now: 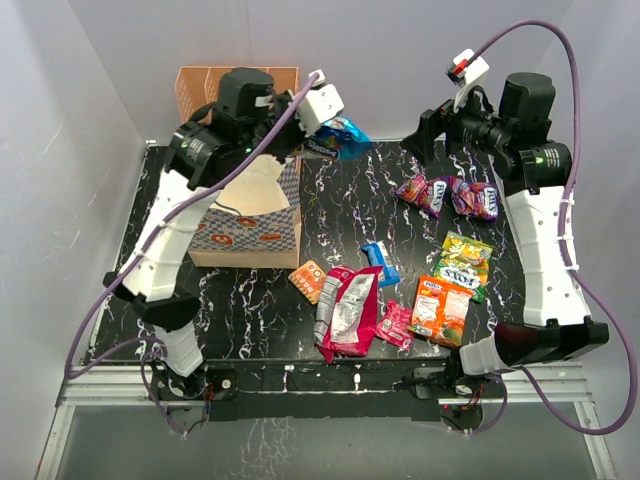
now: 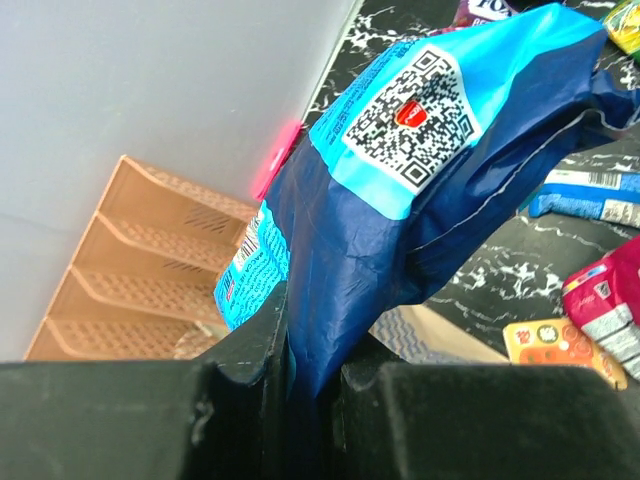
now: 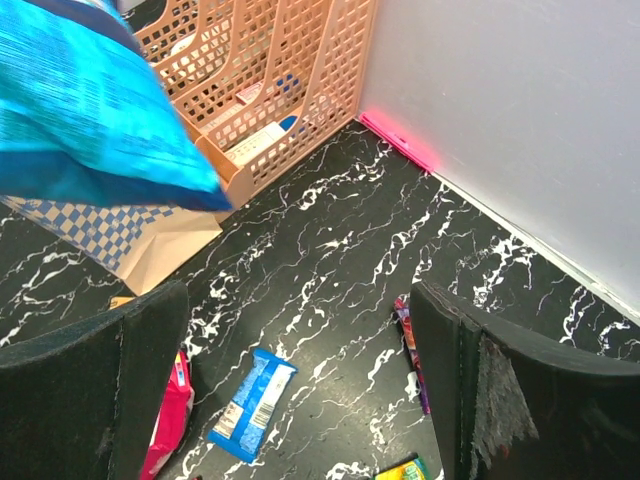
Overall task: Place the snacks into the paper bag
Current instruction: Place the snack in the paper bag.
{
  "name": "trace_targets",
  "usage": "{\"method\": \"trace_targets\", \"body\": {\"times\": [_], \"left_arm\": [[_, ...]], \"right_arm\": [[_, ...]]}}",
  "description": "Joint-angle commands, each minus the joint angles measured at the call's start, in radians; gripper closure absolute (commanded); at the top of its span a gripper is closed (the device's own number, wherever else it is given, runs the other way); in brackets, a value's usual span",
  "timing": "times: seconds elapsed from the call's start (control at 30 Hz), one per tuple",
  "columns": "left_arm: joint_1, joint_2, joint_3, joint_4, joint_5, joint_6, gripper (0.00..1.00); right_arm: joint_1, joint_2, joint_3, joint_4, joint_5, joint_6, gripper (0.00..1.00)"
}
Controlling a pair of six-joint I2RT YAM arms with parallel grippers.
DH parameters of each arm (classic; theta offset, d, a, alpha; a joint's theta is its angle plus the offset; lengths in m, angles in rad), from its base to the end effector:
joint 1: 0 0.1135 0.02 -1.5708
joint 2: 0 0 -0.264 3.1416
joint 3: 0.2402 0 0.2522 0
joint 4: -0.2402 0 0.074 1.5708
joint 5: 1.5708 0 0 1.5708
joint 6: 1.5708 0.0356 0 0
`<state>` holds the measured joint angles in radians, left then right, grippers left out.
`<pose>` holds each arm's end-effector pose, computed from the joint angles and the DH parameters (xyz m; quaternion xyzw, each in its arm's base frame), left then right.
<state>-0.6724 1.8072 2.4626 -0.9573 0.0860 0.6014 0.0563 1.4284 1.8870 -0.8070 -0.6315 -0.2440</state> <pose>0.2672 -0.2166 0.5345 0.4990 0.6317 -0.0556 0.5906 0.2706 0.0363 0.5020 -0.2926 0.7431 0.2021 0.5669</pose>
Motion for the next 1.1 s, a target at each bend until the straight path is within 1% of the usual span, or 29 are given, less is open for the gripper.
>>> {"method": "trace_targets", "body": {"times": [0.0,0.1,0.23,0.33,0.43,0.6,0.67,0.77,0.83,0.93,1.07], "left_arm": [[-0.004,-0.145,0.083,-0.031,-0.114,0.083,1.0],[-0.004,-0.177,0.066,-0.1,-0.192,0.106,1.0],[0.001,-0.226,0.017,-0.113,-0.351,0.124,1.0],[0.033,-0.255,-0.005,-0.116,-0.404,0.136,1.0],[0.079,-0.282,-0.06,-0.121,-0.448,0.142,1.0],[0.188,-0.304,-0.197,-0.112,-0.451,0.139,1.0],[0.227,-0.29,-0.209,-0.133,-0.431,0.133,1.0],[0.285,-0.259,-0.188,-0.184,-0.371,0.118,1.0],[0.324,-0.254,-0.204,-0.18,-0.323,0.112,1.0],[0.345,-0.247,-0.249,-0.16,-0.274,0.113,1.0],[0.346,-0.206,-0.23,-0.188,-0.228,0.105,1.0]], "right_arm": [[-0.017,-0.016,0.006,0.039,-0.014,0.0,0.02],[-0.019,-0.012,-0.008,0.046,-0.009,0.0,0.02],[-0.02,-0.005,-0.026,0.058,0.0,0.0,0.02],[-0.02,0.002,-0.037,0.064,0.0,0.002,0.02],[-0.02,0.007,-0.042,0.068,-0.003,0.004,0.02],[-0.021,0.014,-0.049,0.072,-0.006,0.009,0.02],[-0.021,0.016,-0.048,0.074,-0.01,0.012,0.02],[-0.02,0.019,-0.052,0.075,-0.013,0.015,0.02],[-0.021,0.021,-0.055,0.075,-0.016,0.015,0.02],[-0.02,0.023,-0.07,0.079,-0.017,0.016,0.02],[-0.021,0.024,-0.075,0.078,-0.015,0.016,0.02]]}}
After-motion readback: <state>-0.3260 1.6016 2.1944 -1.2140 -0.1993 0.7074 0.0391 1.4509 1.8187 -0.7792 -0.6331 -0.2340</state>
